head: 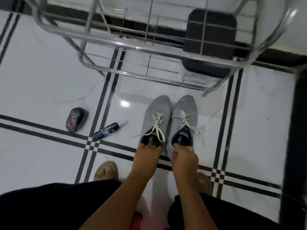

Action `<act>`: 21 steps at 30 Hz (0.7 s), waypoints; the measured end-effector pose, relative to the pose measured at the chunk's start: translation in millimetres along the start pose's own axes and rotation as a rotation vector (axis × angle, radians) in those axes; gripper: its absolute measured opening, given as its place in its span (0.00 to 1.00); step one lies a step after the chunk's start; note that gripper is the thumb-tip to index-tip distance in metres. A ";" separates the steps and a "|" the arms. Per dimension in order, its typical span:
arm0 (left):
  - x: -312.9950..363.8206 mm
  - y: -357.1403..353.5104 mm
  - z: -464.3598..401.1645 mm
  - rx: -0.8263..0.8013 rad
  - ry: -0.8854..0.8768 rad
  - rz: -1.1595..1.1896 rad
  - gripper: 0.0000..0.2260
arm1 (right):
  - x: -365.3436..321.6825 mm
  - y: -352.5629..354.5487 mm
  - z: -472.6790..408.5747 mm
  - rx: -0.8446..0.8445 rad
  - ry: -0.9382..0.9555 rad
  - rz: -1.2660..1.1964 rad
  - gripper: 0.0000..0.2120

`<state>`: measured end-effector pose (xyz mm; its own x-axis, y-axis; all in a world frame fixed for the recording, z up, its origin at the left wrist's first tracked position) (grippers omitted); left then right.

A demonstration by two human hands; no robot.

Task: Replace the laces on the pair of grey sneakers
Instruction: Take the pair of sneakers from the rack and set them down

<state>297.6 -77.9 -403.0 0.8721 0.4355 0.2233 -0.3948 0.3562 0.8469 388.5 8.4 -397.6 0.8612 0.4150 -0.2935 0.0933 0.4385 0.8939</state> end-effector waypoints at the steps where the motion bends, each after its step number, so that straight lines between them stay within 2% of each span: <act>1: -4.0 -23.4 -5.4 0.058 -0.004 0.018 0.17 | 3.3 -18.9 -2.8 0.084 0.024 -0.011 0.16; 4: -8.4 -66.3 -12.5 0.256 -0.005 0.054 0.14 | 15.3 -56.6 -13.0 0.268 0.038 -0.098 0.19; 7: -10.6 -88.2 -19.1 0.483 -0.007 0.053 0.19 | 19.6 -75.0 -26.7 0.369 0.053 -0.124 0.18; 10: -9.0 -85.4 -20.5 0.513 -0.016 0.073 0.18 | 12.3 -71.3 -34.7 0.398 -0.007 -0.196 0.16; 12: -8.6 -78.5 -20.0 0.453 -0.011 0.048 0.17 | 11.4 -65.9 -31.5 0.324 -0.065 -0.267 0.16; 15: -6.0 -59.2 -0.7 0.288 0.060 0.076 0.18 | 14.9 -61.6 -14.0 0.148 -0.098 -0.187 0.18; 17: -2.9 -56.4 17.1 0.191 0.098 0.053 0.12 | 18.2 -60.7 1.7 0.047 -0.119 -0.137 0.19; 21: 0.9 -81.7 55.3 0.092 0.120 0.008 0.12 | 21.2 -62.5 46.0 -0.022 -0.128 -0.162 0.23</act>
<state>346.6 -152.3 -445.4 0.8256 0.5362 0.1758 -0.3688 0.2770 0.8873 423.9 -46.9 -444.1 0.8922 0.2338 -0.3864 0.2262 0.5092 0.8304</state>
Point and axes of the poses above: each hand's wrist, its own z-axis away from the middle knuckle, its own y-axis out of the back of the hand, x = y × z, the point moved 2 cm from there along -z, towards the middle knuckle, and after that the axes turned 2 degrees about z, right-handed, at the moved point
